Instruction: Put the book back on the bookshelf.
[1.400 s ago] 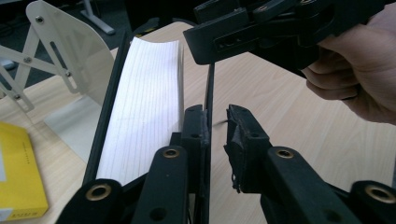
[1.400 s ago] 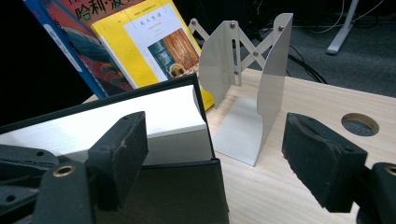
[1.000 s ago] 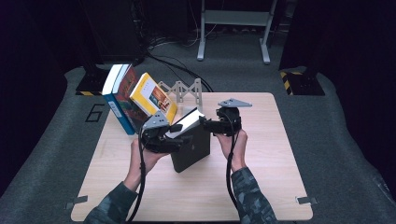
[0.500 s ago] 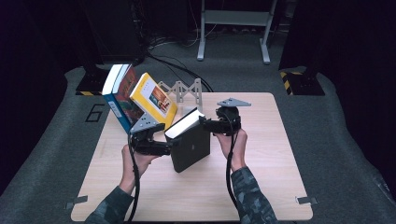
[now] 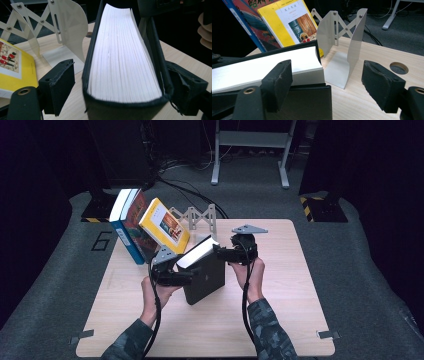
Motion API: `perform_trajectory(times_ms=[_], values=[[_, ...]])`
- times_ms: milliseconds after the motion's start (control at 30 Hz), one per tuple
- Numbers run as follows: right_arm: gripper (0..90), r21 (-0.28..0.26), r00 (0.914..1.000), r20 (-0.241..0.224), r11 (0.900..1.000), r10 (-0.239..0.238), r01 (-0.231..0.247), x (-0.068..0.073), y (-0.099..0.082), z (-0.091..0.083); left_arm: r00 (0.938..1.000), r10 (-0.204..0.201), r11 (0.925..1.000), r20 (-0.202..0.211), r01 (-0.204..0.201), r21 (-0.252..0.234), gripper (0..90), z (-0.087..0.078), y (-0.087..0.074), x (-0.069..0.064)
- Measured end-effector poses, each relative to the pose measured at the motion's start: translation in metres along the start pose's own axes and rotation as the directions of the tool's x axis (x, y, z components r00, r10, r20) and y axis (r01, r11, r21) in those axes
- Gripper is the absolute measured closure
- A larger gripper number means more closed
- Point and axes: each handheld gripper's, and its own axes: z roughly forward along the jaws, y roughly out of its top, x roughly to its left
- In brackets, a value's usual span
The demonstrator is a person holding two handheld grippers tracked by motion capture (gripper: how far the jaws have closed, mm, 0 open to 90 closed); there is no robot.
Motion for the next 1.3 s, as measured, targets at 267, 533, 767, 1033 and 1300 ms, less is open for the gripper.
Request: perform_trajectory(times_ms=[267, 533, 767, 1033, 1300], values=[[14.7, -0.024, 0.9999, -0.001, 0.9996, 0.014, -0.014, -0.006, -0.003, -0.007, 0.9999, 0.011, 0.9998, 0.005, -0.011, -0.016, 38.8, 0.006, -0.002, -0.005], [13.3, -0.039, 0.9990, 0.029, 0.9988, 0.033, -0.031, -0.022, -0.024, -0.034, 0.9990, 0.045, 0.9990, -0.001, -0.045, -0.010, 43.1, 0.005, -0.001, -0.001], [13.3, 0.080, 0.9935, 0.037, 0.9906, 0.108, -0.110, -0.051, -0.089, -0.029, 0.9983, 0.056, 0.9983, 0.018, -0.056, 0.015, 46.2, 0.004, 0.002, 0.000], [10.1, 0.185, 0.9817, 0.131, 0.9694, 0.139, -0.162, -0.078, -0.161, -0.026, 0.9967, 0.056, 0.9968, 0.060, -0.059, 0.055, 43.8, 0.004, 0.010, 0.004], [7.5, 0.225, 0.9778, 0.182, 0.9636, 0.105, -0.145, -0.088, -0.196, -0.024, 0.9927, 0.073, 0.9914, 0.096, -0.082, 0.102, 42.1, 0.008, 0.024, 0.006]])
